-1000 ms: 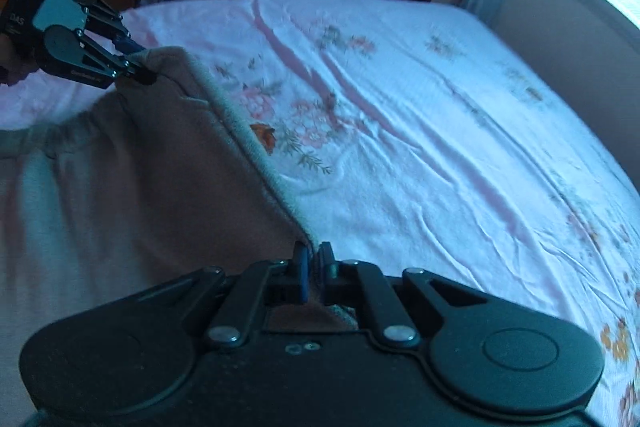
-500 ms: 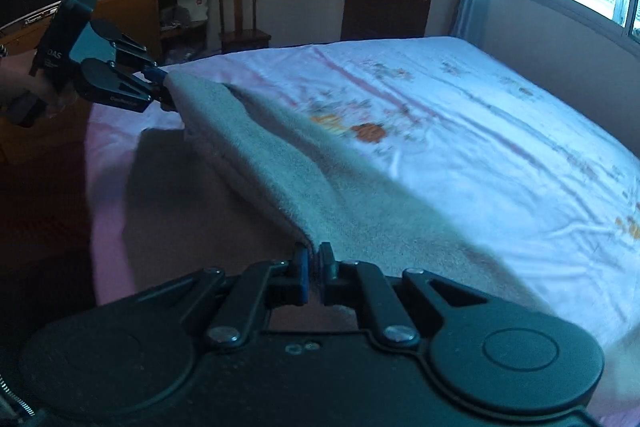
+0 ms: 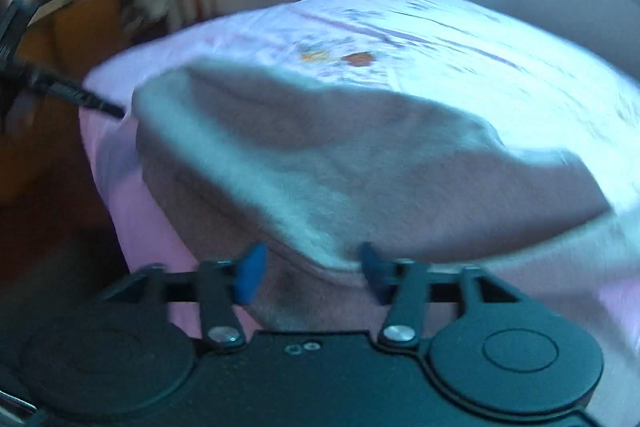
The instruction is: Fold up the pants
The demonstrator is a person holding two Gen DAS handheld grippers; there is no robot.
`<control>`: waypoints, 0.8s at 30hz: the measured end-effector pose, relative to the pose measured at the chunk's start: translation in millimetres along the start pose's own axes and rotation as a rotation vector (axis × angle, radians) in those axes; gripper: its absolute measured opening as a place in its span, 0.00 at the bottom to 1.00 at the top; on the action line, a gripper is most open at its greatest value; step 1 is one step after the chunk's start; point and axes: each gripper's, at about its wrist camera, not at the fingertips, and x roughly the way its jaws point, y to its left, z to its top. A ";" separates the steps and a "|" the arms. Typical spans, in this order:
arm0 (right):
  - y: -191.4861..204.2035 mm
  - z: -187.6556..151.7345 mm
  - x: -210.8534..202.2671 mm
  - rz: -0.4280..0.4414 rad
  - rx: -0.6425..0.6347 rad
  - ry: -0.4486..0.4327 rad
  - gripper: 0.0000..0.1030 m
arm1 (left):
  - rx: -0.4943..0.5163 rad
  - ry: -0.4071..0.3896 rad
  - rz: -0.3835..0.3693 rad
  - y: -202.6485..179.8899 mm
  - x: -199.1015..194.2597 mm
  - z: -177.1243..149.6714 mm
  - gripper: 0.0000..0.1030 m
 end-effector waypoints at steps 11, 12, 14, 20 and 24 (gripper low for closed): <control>-76.3 -31.7 -5.1 0.137 0.650 0.024 0.50 | -0.301 0.051 -0.161 -17.0 37.4 -14.2 0.60; -76.8 -30.6 -2.8 0.143 0.663 0.023 0.49 | -0.304 0.039 -0.157 -20.3 39.5 -13.8 0.54; -78.3 -28.9 2.0 0.142 0.692 0.026 0.39 | -0.272 0.034 -0.120 -28.2 43.6 -11.3 0.28; -86.6 -30.2 13.3 0.051 0.791 0.053 0.12 | -0.196 0.012 -0.078 -35.5 44.6 -9.6 0.22; -89.1 -31.6 17.6 0.036 0.878 0.067 0.17 | -0.196 0.011 -0.080 -32.8 46.6 -5.9 0.22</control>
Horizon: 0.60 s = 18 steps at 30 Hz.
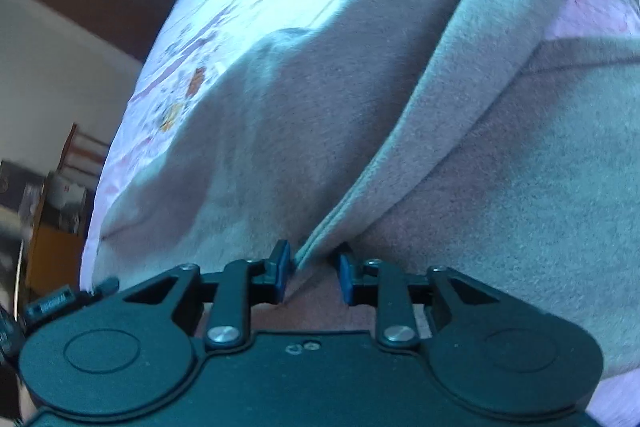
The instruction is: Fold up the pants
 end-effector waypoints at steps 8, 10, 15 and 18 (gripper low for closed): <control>-8.3 -5.1 -0.5 0.025 0.064 -0.002 0.00 | 0.012 -0.015 0.000 5.4 1.8 5.8 0.22; -2.0 -15.0 -9.3 0.027 0.001 -0.017 0.00 | 0.021 -0.029 0.002 7.3 -0.5 10.5 0.22; 23.0 -40.1 -26.6 0.078 -0.131 -0.025 0.00 | 0.031 -0.047 0.022 19.5 -7.3 20.8 0.22; 32.5 -50.5 -31.8 0.086 -0.191 -0.013 0.00 | 0.042 -0.035 0.025 27.5 -9.1 17.2 0.22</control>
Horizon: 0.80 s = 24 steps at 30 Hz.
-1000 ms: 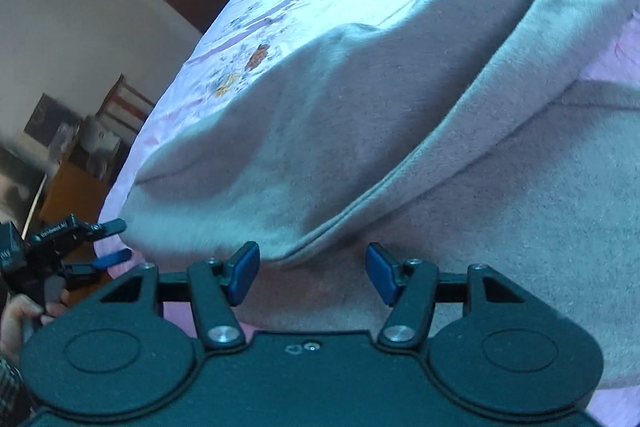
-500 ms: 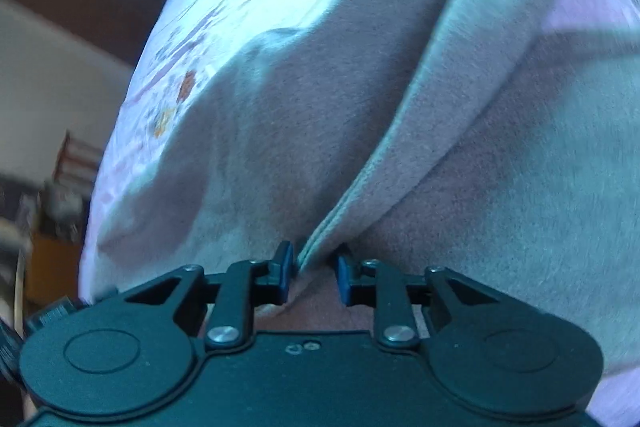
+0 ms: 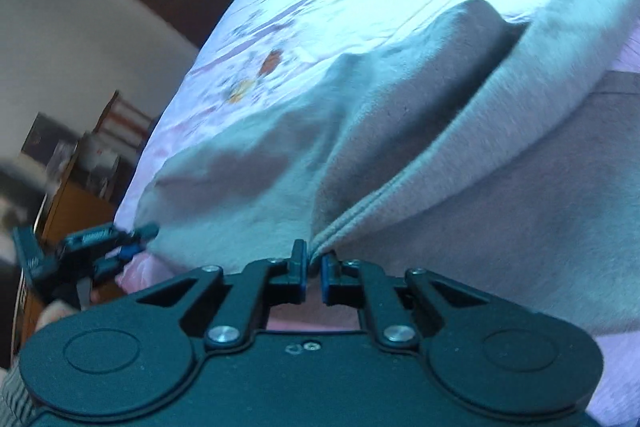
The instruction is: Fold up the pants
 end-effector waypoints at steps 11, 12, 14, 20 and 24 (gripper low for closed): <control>2.2 -10.9 3.9 -0.045 -0.015 0.014 0.00 | -0.017 0.003 -0.024 2.1 -5.6 -17.6 0.22; 2.1 -13.2 3.8 -0.053 -0.030 0.008 0.00 | -0.013 0.007 -0.028 1.1 -6.0 -20.8 0.22; 0.9 -13.3 10.3 -0.062 -0.028 0.025 0.00 | -0.011 0.018 -0.030 0.1 -5.0 -26.9 0.22; 2.9 -13.2 15.8 -0.084 -0.065 0.032 0.00 | -0.093 0.007 -0.071 5.0 -8.9 -27.6 0.22; 1.8 -12.8 20.9 -0.089 -0.065 0.038 0.00 | -0.156 0.012 -0.065 7.4 -2.2 -19.0 0.22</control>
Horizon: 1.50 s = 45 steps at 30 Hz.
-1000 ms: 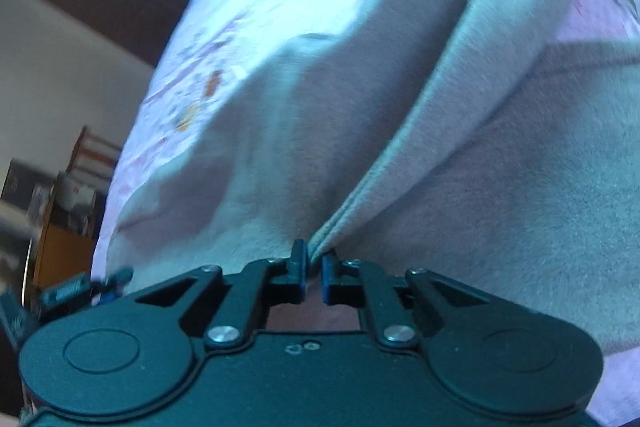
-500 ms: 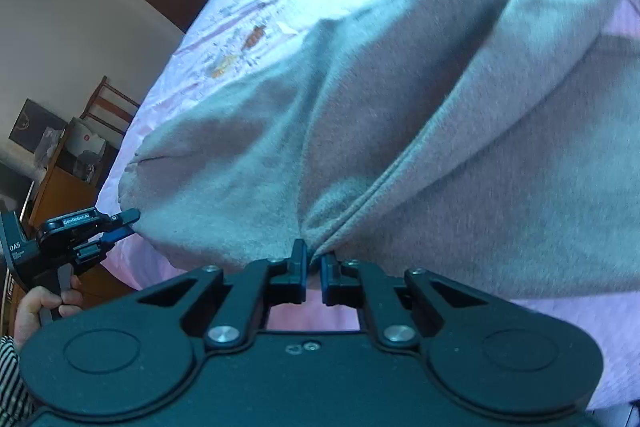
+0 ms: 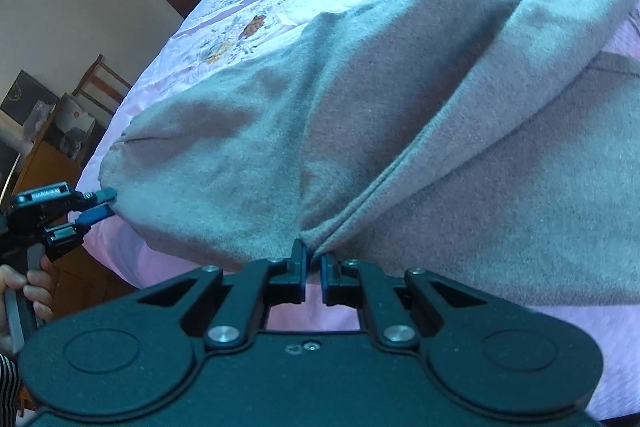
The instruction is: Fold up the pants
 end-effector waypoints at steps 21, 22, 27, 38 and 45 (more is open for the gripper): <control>-15.7 -3.7 -11.1 0.026 0.068 -0.053 0.14 | 0.213 -0.077 0.085 -44.9 -21.5 -32.4 0.20; -17.2 -3.8 -12.5 0.028 0.071 -0.054 0.14 | 0.235 -0.068 0.072 -53.1 -24.5 -38.3 0.20; -15.5 -5.9 -19.1 0.003 0.049 -0.063 0.16 | 0.370 0.052 -0.028 -103.6 -25.1 -84.0 0.21; -36.3 2.4 -45.2 -0.047 0.110 -0.142 0.23 | 0.602 0.236 -0.060 -195.0 23.3 -170.5 0.21; -46.3 9.7 -47.1 -0.057 0.126 -0.151 0.25 | 0.613 0.230 -0.045 -195.6 20.6 -176.8 0.21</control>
